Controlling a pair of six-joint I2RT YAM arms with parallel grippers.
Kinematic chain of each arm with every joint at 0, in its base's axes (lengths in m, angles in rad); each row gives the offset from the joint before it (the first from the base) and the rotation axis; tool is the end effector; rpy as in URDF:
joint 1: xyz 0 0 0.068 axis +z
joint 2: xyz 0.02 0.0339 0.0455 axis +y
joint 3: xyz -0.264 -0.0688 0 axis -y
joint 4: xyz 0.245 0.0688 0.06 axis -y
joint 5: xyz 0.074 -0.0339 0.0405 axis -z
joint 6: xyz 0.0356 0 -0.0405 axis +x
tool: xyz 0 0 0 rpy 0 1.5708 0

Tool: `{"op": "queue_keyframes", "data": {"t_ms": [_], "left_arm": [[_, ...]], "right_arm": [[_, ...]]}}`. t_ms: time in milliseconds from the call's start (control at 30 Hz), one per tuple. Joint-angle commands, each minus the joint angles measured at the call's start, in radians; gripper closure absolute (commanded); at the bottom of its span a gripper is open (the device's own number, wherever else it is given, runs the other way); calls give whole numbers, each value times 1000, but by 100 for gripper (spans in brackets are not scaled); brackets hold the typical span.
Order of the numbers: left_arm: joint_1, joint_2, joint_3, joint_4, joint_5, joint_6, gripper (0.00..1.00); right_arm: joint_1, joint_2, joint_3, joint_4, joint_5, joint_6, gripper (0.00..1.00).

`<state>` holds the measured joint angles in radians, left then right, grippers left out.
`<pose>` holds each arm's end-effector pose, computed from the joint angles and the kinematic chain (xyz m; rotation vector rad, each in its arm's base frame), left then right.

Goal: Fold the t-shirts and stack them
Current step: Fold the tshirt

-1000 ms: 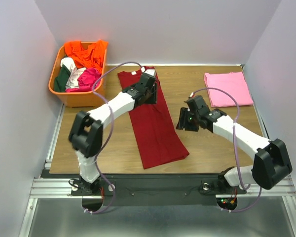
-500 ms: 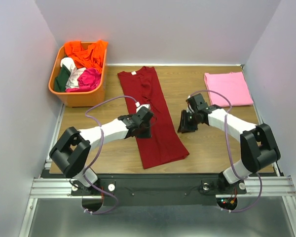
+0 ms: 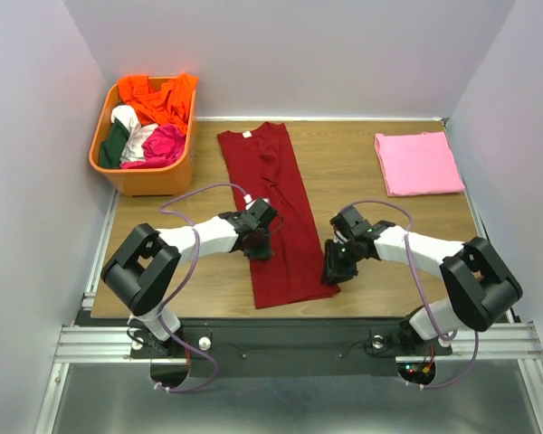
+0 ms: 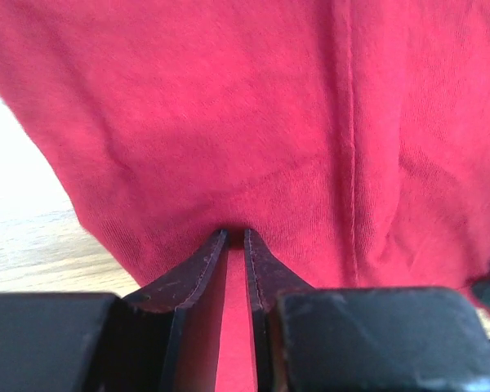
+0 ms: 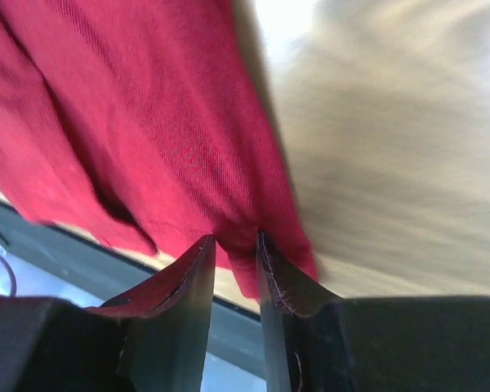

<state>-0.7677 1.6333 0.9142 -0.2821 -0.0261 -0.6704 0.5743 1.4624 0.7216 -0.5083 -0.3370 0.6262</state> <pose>0.2305 -0.2212 0.1685 0.1190 2.6520 -0.4858 0.2008 0.1439 0.1528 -0.0049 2.9887 0.6932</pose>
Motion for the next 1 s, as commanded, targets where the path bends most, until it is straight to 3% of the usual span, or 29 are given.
{"op": "queue_keyframes", "data": {"t_ms": [0,200,333,533,767,967], "left_arm": [[59,-42,-84,-65,-31,25,73],[74,-144,-87,-100,-63,51,68],[70,-229,-75,-118,-44,48,62],[21,-285,-32,-147,-8,-4,58],[-146,-175,144,-143,6,5,59],[-225,-21,255,-152,21,51,63]], "right_arm": [[105,-19,-21,40,-37,85,67],[127,-30,126,34,-28,24,67],[3,18,313,31,-31,-52,67],[-125,254,634,39,-45,-163,70],[-171,542,924,54,-34,-232,78],[-194,699,1041,62,-71,-255,83]]}}
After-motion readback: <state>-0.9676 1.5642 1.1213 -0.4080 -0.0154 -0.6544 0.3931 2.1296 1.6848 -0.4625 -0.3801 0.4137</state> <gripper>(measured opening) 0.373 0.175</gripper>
